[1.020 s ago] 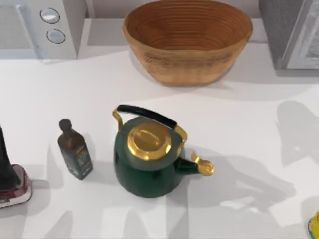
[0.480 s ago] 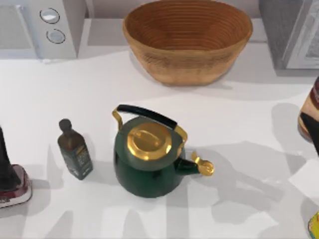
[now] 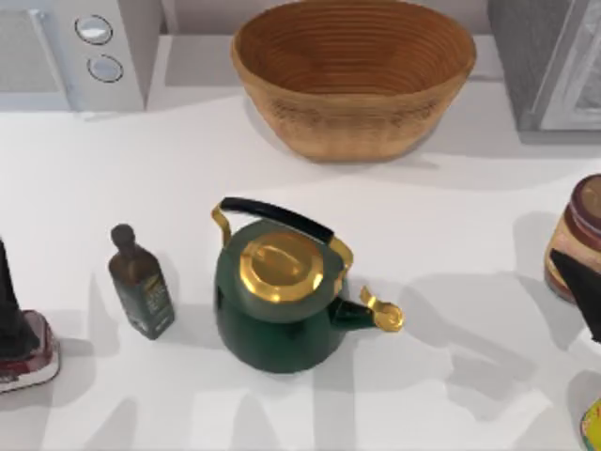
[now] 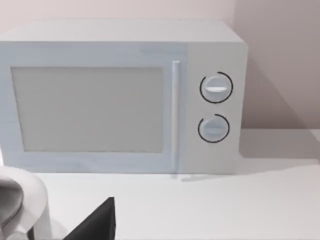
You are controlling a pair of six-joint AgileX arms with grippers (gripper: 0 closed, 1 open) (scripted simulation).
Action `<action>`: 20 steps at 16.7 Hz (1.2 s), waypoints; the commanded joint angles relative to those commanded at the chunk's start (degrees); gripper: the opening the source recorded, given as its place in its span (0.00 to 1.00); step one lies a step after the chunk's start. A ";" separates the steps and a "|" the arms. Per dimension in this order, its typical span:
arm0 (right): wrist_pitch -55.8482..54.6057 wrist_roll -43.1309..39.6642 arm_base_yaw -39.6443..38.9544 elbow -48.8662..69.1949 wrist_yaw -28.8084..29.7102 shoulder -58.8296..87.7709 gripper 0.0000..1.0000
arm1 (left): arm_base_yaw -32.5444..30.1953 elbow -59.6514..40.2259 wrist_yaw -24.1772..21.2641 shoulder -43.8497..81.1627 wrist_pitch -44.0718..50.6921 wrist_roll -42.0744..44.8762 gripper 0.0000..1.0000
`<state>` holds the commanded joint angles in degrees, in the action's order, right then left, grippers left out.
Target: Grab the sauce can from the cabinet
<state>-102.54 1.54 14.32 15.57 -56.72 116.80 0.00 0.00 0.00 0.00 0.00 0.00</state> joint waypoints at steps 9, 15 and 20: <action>-0.51 1.82 -3.01 4.07 3.86 8.04 0.00 | 0.00 0.00 0.00 0.00 0.00 0.00 1.00; -0.64 -0.10 -10.48 9.20 10.78 10.28 0.00 | 0.00 0.00 0.00 0.00 0.00 0.00 1.00; -0.45 -0.48 -11.22 9.39 11.36 10.37 0.00 | 0.00 0.00 0.00 0.00 0.00 0.00 1.00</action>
<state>-102.99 1.07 3.09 24.96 -45.36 127.17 0.00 0.00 0.00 0.00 0.00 0.00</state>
